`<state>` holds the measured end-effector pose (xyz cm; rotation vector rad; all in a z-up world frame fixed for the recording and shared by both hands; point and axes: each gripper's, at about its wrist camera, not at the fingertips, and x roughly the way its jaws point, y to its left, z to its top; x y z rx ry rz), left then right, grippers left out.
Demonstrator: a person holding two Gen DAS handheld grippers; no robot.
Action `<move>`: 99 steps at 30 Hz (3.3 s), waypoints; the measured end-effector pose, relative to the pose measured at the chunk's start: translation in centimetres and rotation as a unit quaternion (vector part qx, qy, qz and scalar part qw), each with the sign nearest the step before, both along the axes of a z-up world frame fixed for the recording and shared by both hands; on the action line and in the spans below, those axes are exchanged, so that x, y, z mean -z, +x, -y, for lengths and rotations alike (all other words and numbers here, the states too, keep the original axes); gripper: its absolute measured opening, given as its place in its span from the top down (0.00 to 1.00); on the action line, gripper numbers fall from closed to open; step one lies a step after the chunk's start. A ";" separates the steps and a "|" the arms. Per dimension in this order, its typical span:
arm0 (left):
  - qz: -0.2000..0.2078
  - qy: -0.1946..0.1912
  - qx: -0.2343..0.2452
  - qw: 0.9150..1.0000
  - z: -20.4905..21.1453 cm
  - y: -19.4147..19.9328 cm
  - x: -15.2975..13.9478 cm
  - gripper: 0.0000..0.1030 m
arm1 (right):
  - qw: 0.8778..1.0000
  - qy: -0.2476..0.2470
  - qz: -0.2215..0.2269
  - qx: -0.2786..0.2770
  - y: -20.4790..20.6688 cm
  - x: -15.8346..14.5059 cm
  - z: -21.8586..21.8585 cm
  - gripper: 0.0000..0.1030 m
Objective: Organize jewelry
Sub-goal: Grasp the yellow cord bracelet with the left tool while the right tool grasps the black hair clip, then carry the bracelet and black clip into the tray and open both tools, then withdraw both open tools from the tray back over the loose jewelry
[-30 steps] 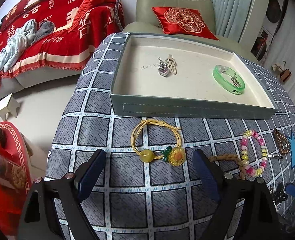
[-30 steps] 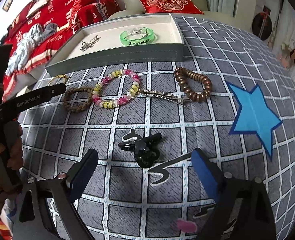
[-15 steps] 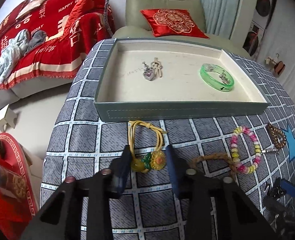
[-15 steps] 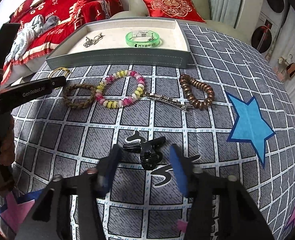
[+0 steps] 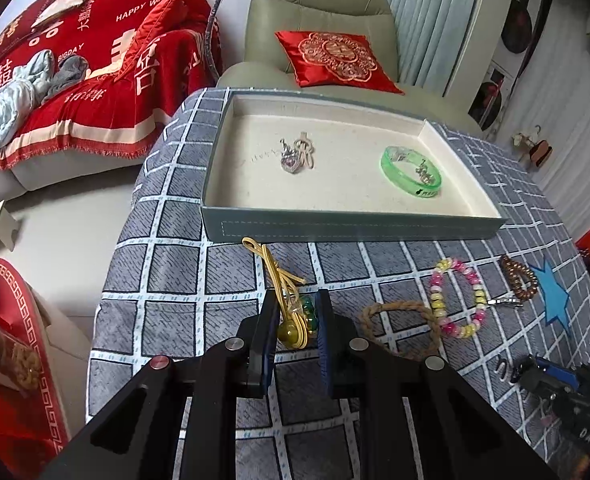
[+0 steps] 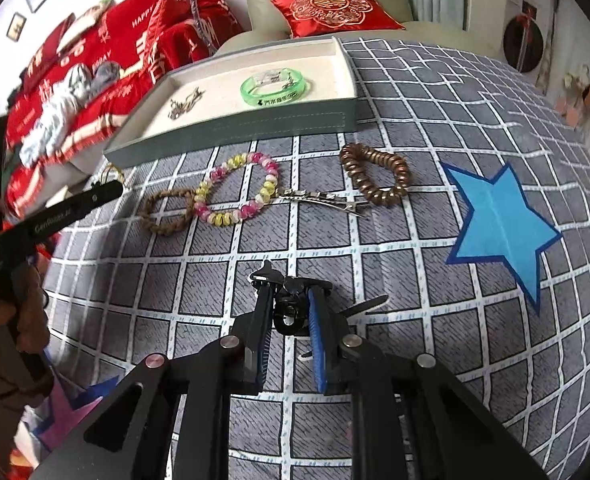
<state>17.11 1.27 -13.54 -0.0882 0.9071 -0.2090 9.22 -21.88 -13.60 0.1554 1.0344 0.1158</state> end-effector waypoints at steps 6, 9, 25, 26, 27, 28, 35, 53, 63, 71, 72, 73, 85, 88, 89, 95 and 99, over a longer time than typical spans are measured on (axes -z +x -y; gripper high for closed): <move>0.014 -0.009 0.006 1.000 -0.3 -0.7 -1.5 0.67 | 1.000 0.023 0.007 0.008 -0.2 -0.9 1.0 0.81; 0.023 -0.014 0.009 1.000 -0.6 -0.9 -2.6 0.67 | 0.999 0.039 0.011 0.007 0.1 -1.7 1.2 0.81; 0.067 -0.022 0.014 0.997 -1.9 4.3 -10.5 0.67 | 0.996 0.071 0.045 -0.040 9.8 -7.7 -0.5 0.81; 0.068 -0.021 0.013 0.997 -1.9 5.0 -11.0 0.67 | 0.996 0.070 0.045 -0.042 10.4 -7.8 -0.7 0.81; 0.068 -0.021 0.013 0.997 -1.9 5.8 -11.4 0.67 | 0.996 0.069 0.044 -0.045 11.3 -7.9 -1.1 0.81; 0.067 -0.022 0.012 0.997 -1.9 6.6 -11.8 0.67 | 0.996 0.069 0.042 -0.049 12.0 -7.9 -1.4 0.81; 0.068 0.007 0.026 0.997 0.1 11.1 -12.3 0.67 | 0.996 0.068 0.006 -0.061 16.6 -5.3 -3.7 0.81; -0.011 0.074 0.035 0.997 3.4 13.5 -0.3 0.67 | 0.999 0.015 -0.023 -0.018 21.2 0.4 -2.5 0.81; -0.006 0.124 0.031 0.992 4.5 13.1 1.3 0.66 | 1.000 -0.006 -0.007 -0.017 21.7 0.5 -2.4 0.80; -0.007 0.123 0.023 0.992 4.4 12.7 1.3 0.66 | 1.000 0.027 0.003 -0.015 20.9 -0.6 -2.0 0.44; -0.008 0.121 0.023 0.992 4.4 12.6 1.3 0.66 | 0.999 0.032 0.005 -0.014 20.7 -0.9 -1.8 0.44; -0.008 0.118 0.023 0.993 4.4 12.6 1.2 0.66 | 0.999 0.035 0.007 -0.013 20.5 -1.1 -1.8 0.44; 0.043 0.132 0.017 0.990 4.8 10.9 -1.5 0.05 | 0.997 0.064 0.036 -0.007 17.0 -3.8 -0.4 0.44; 0.054 0.119 0.009 0.991 4.4 10.2 -2.6 0.05 | 0.998 0.058 0.036 -0.003 16.2 -4.0 -0.2 0.44; 0.056 0.115 0.006 0.992 4.2 9.9 -2.9 0.05 | 0.998 0.057 0.035 -0.003 16.0 -4.1 -0.1 0.43; 0.069 0.100 -0.003 0.993 3.3 7.0 -4.6 0.04 | 0.998 0.045 0.036 -0.002 13.6 -4.3 0.4 0.33; 0.070 0.082 -0.016 0.994 2.6 4.7 -5.3 0.00 | 0.999 0.023 0.037 -0.006 11.7 -4.4 0.4 0.29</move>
